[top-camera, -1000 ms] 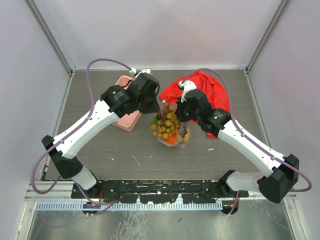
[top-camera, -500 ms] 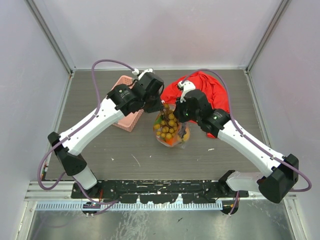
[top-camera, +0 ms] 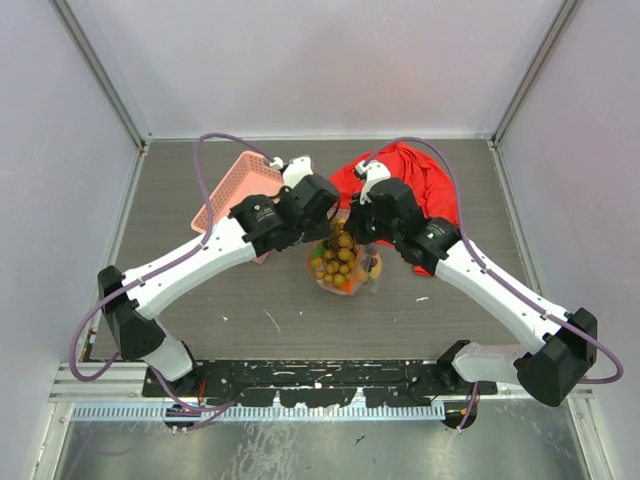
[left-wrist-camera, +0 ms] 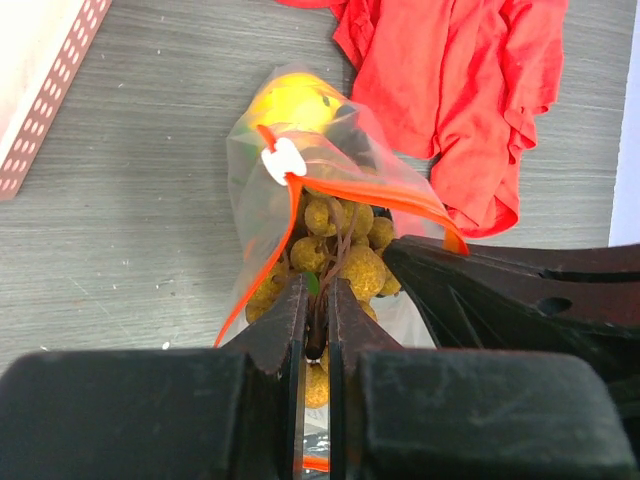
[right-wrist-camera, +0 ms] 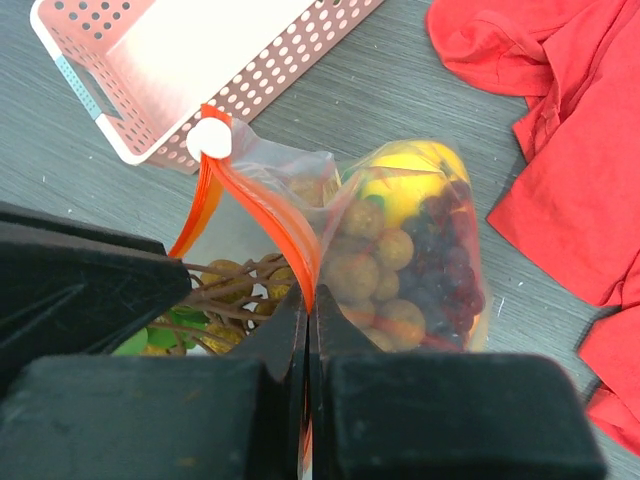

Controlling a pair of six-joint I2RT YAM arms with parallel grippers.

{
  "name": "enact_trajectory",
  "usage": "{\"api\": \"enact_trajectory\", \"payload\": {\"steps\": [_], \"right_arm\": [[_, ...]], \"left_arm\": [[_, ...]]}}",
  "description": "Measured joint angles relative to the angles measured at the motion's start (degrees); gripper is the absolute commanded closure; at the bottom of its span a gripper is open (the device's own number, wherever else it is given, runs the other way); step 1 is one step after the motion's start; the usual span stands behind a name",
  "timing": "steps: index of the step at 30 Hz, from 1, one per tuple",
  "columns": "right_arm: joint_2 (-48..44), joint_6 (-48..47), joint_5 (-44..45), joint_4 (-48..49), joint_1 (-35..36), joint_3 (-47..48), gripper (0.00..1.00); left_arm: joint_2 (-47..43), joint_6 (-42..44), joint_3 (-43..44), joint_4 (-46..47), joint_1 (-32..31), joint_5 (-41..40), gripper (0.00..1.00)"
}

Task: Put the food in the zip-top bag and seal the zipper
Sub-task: Place the fake fruit in the zipper food storage bag.

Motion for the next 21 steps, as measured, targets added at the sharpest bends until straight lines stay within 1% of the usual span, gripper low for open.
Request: {"api": "enact_trajectory", "payload": {"steps": [2,3,7,11,15,19,21], "right_arm": [[0.0,0.1,-0.1,0.0,0.0,0.0,0.99],[0.0,0.1,-0.2,0.1,0.0,0.0,0.99],[0.0,0.2,-0.2,0.3,0.0,0.0,0.99],[-0.1,0.2,0.0,0.6,0.0,-0.4,0.99],[-0.5,0.2,0.3,1.0,0.0,-0.9,0.99],[-1.2,0.1,0.8,1.3,0.0,-1.3,0.99],[-1.5,0.1,1.1,1.3,0.0,-1.5,0.99]], "left_arm": [[-0.1,0.0,-0.9,1.5,-1.4,-2.3,1.0],[-0.2,0.0,-1.4,2.0,-1.9,-3.1,0.98],[-0.5,-0.2,-4.6,4.6,-3.3,-5.1,0.87],[-0.5,0.0,-5.6,4.9,-3.6,-5.2,0.73],[-1.1,1.1,-5.8,5.4,-3.5,-5.2,0.49],[-5.1,2.9,-7.4,6.5,-3.6,-5.2,0.4],[-7.4,3.6,-8.0,6.9,-3.5,-5.2,0.38]]}}
